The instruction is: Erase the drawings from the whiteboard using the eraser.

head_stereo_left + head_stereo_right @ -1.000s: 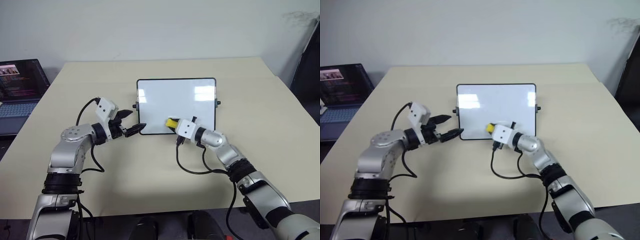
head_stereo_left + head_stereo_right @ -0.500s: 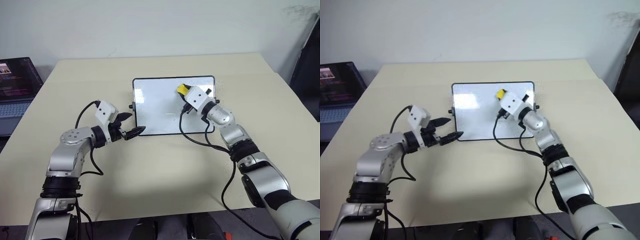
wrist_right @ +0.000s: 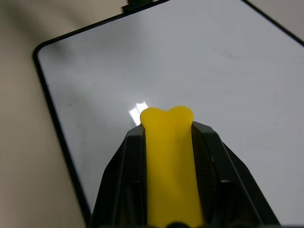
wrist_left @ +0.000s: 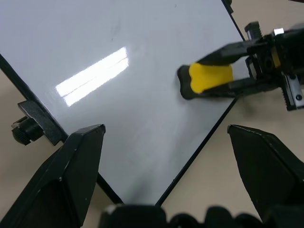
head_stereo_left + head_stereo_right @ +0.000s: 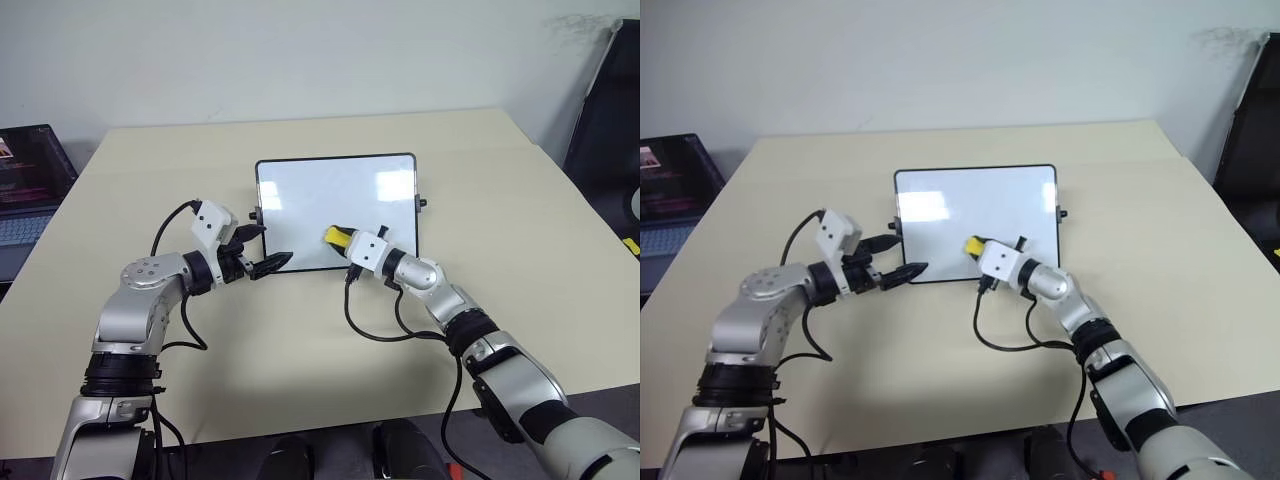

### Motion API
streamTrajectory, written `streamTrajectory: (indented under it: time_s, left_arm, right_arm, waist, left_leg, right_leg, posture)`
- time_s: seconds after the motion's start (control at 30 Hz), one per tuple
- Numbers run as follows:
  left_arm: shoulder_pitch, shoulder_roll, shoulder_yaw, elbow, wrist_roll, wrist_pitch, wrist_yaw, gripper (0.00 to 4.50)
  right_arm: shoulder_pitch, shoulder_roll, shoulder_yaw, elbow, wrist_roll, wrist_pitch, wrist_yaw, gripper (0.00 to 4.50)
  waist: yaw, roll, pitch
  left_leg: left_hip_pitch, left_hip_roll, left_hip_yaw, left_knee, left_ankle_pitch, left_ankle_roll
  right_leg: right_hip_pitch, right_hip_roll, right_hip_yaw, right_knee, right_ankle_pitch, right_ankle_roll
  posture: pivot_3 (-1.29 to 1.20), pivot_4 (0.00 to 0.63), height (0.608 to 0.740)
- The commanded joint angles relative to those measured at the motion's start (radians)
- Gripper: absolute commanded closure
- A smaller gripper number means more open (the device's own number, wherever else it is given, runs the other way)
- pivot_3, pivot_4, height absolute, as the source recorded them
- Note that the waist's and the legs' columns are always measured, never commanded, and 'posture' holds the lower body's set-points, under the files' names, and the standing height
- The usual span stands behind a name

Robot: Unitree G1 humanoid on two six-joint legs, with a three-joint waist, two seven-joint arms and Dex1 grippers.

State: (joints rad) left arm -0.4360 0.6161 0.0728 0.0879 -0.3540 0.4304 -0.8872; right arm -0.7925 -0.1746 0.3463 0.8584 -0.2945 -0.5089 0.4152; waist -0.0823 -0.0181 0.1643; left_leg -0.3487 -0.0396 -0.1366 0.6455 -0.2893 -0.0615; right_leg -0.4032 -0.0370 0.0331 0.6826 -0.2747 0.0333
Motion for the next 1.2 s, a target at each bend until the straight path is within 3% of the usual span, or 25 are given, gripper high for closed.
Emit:
streamTrajectory:
  time_s: [0.03,0.2,0.33,0.53,0.73,0.93,1.2]
  left_arm:
    - [-0.019,0.005,0.018,-0.026,-0.018,-0.002,-0.006,0.0]
    - [-0.021,0.005,0.01,-0.031,-0.029,0.011,-0.029,0.0]
    - [-0.026,0.011,-0.004,-0.06,-0.043,0.028,-0.067,0.0]
    - [-0.068,0.053,-0.079,-0.09,-0.014,-0.04,-0.198,0.0]
    - [-0.151,0.055,-0.189,-0.061,0.058,-0.184,-0.317,0.0]
    - [-0.198,0.034,-0.315,-0.017,0.105,-0.237,-0.444,0.0]
    - [-0.285,-0.076,-0.372,0.1,0.146,-0.242,-0.437,0.0]
  right_arm:
    - [0.021,-0.012,0.008,0.005,-0.015,0.02,0.018,3.53]
    - [0.036,-0.021,-0.011,-0.075,0.005,0.024,0.017,3.53]
    - [0.108,-0.046,-0.072,-0.339,0.068,0.115,0.033,3.53]
    - [0.352,-0.1,-0.245,-0.923,0.195,0.565,0.034,3.53]
    - [0.63,-0.075,-0.423,-1.325,0.233,1.037,-0.073,3.53]
    - [0.745,-0.012,-0.52,-1.443,0.277,1.292,-0.152,3.53]
    - [0.666,-0.057,-0.532,-1.415,0.324,1.412,-0.15,3.53]
  waist:
    - [0.0,0.0,0.0]
    - [0.0,0.0,0.0]
    - [0.002,0.0,0.0]
    - [0.021,0.0,0.0]
    - [0.05,0.0,0.0]
    - [0.043,0.0,0.0]
    - [0.041,0.0,0.0]
  left_leg:
    - [0.001,0.0,0.001,0.0,0.0,0.0]
    - [0.001,0.001,0.002,0.0,0.0,0.0]
    - [-0.002,0.001,0.001,0.0,0.0,0.0]
    - [-0.015,0.001,0.0,0.0,0.001,-0.004]
    - [-0.015,0.0,0.001,0.0,-0.001,0.0]
    - [-0.013,0.0,0.003,0.0,-0.001,0.0]
    - [-0.013,-0.001,0.004,0.001,-0.001,0.001]
  right_leg:
    - [0.0,0.001,0.002,0.0,0.0,0.0]
    - [0.0,0.001,0.005,0.0,0.001,0.001]
    - [-0.003,0.001,0.005,-0.001,0.001,0.001]
    - [-0.013,-0.001,0.004,-0.002,0.001,0.001]
    - [-0.013,-0.001,0.005,-0.003,0.0,0.002]
    - [-0.012,0.002,0.005,-0.002,0.0,0.002]
    - [-0.01,0.003,0.004,-0.002,0.0,0.002]
  posture:
    - [0.0,0.15,0.74]
    - [0.0,0.15,0.74]
    - [0.0,0.15,0.74]
    - [0.0,0.15,0.74]
    - [0.0,0.15,0.74]
    - [0.0,0.15,0.74]
    - [0.0,0.15,0.74]
